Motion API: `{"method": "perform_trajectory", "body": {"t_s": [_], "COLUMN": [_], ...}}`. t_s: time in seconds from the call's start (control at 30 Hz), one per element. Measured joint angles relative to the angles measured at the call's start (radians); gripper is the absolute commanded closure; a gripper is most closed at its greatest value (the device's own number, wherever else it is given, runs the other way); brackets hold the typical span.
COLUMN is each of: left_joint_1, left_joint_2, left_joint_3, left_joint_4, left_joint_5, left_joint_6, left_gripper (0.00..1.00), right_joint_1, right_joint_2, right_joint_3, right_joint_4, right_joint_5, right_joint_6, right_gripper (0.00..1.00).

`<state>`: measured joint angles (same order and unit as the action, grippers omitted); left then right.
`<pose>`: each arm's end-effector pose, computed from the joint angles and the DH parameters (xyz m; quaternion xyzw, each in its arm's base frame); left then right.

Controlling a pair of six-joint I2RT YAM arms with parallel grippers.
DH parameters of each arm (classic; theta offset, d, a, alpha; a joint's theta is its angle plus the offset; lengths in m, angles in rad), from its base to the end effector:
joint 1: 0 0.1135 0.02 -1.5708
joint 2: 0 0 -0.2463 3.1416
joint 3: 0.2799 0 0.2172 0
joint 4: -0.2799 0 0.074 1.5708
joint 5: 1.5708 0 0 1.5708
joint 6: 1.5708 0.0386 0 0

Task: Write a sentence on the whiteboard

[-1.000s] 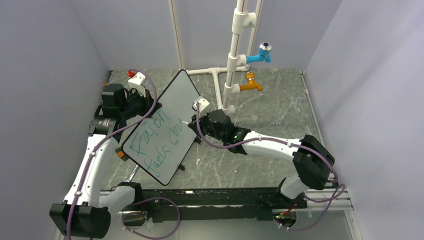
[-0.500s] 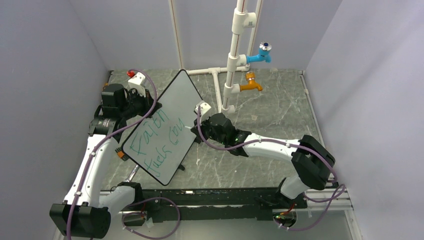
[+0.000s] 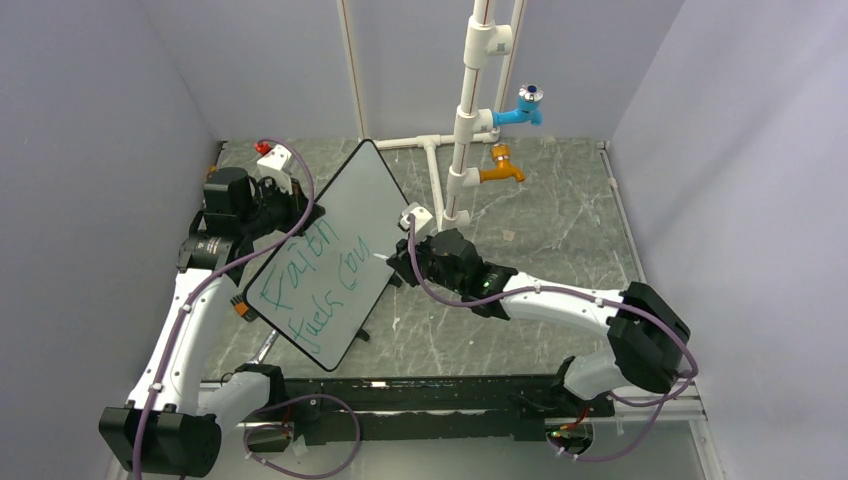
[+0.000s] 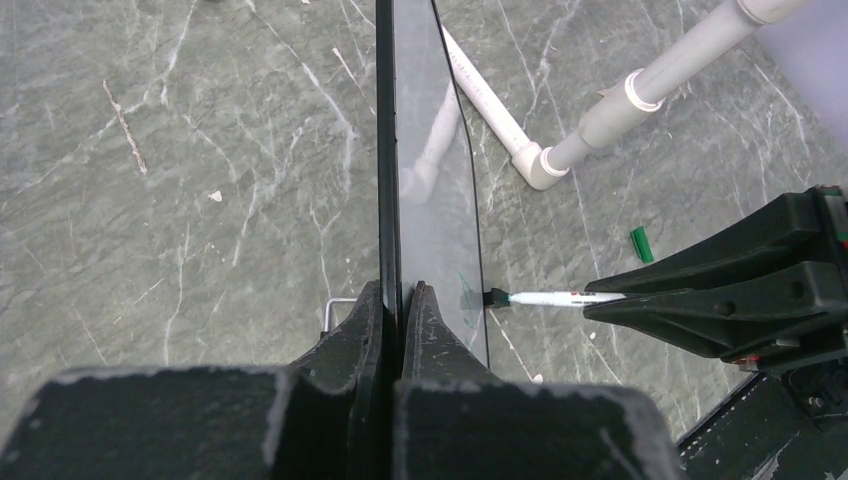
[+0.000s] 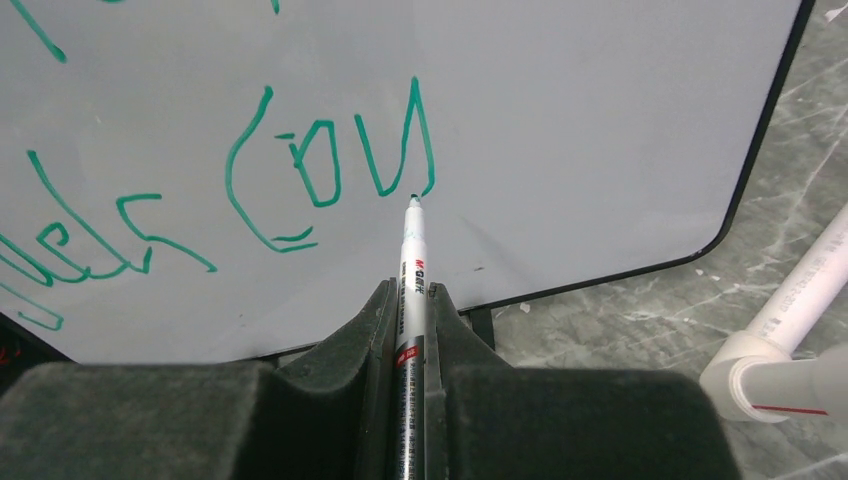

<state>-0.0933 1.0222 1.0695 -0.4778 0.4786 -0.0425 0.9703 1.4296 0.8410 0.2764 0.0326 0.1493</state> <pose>0.1931 -0.0359 0.3483 0.1487 0.8143 -0.2347 0.5096 0.1702 0.2463 0.2568 -0.3138 0.7450 0.3013 0.5057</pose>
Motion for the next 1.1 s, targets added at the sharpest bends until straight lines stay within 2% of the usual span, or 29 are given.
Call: {"method": "perform_trajectory", "body": {"t_s": [0.4, 0.7, 1.1], "left_joint_1": [-0.006, -0.011, -0.004], "left_joint_2": [0.002, -0.102, -0.157], "left_joint_3": [0.015, -0.006, -0.069], "left_joint_4": [-0.031, -0.112, -0.063], "left_joint_5": [-0.006, -0.04, -0.092], "left_joint_6": [-0.004, -0.008, -0.031], "left_gripper": [1.0, 1.0, 1.0], "right_joint_1": [0.0, 0.0, -0.001], "right_joint_2": [-0.085, -0.09, -0.032], "right_joint_3": [-0.001, 0.006, 0.08], "right_joint_4": [-0.054, -0.06, -0.034], "right_joint_5": [0.05, 0.062, -0.027], "right_joint_6": [-0.027, -0.06, -0.105], "right_gripper": [1.0, 1.0, 1.0]}}
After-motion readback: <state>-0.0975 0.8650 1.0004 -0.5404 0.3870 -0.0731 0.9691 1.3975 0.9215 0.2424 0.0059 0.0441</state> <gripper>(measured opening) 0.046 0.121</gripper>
